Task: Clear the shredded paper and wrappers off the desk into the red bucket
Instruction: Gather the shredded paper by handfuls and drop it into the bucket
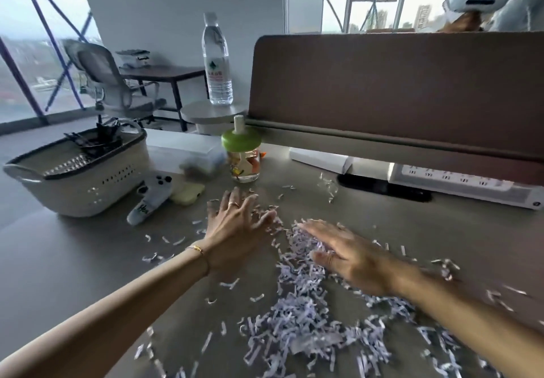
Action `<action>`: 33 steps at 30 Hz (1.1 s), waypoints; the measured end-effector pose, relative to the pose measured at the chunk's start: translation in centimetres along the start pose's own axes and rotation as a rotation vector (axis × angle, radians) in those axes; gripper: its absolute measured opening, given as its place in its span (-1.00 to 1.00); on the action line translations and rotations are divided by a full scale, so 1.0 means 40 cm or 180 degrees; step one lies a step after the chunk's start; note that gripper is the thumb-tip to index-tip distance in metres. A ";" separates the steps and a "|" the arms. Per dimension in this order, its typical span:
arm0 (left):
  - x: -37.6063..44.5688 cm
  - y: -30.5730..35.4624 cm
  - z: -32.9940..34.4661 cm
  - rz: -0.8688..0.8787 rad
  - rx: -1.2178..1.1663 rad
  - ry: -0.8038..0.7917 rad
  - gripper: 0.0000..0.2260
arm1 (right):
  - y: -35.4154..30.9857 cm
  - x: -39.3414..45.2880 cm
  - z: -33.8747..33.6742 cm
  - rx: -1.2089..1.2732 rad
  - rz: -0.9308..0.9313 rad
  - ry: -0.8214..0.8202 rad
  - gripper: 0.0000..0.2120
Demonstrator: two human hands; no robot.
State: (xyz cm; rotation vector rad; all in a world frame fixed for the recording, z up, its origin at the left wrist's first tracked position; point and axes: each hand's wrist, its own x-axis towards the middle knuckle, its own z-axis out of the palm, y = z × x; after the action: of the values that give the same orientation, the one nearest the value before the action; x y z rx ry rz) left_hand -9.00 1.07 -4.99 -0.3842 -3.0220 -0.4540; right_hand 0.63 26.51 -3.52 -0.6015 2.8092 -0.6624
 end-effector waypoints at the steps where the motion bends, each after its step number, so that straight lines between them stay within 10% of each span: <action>1: 0.004 -0.001 0.005 -0.0031 -0.0027 -0.0061 -0.28 | -0.002 -0.017 0.003 -0.0031 -0.0030 -0.0009 -0.21; 11: -0.131 0.177 0.004 0.1703 -0.0540 -0.0555 -0.12 | 0.065 -0.125 0.003 0.0289 0.0617 0.0655 -0.24; 21: -0.096 0.163 0.034 0.2127 -0.0051 0.0721 -0.80 | -0.019 -0.188 0.046 -0.0314 0.1023 0.0269 -0.16; 33: -0.090 0.084 0.008 0.1372 -0.0279 0.0828 -0.62 | -0.194 -0.137 0.140 -0.0467 0.0701 0.0347 -0.12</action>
State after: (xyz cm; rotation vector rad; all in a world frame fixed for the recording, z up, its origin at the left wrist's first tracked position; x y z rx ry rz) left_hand -4.67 3.44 -4.69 -0.8809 -2.5742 -0.5492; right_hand 9.73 20.37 -4.34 -0.2792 2.9855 -0.4634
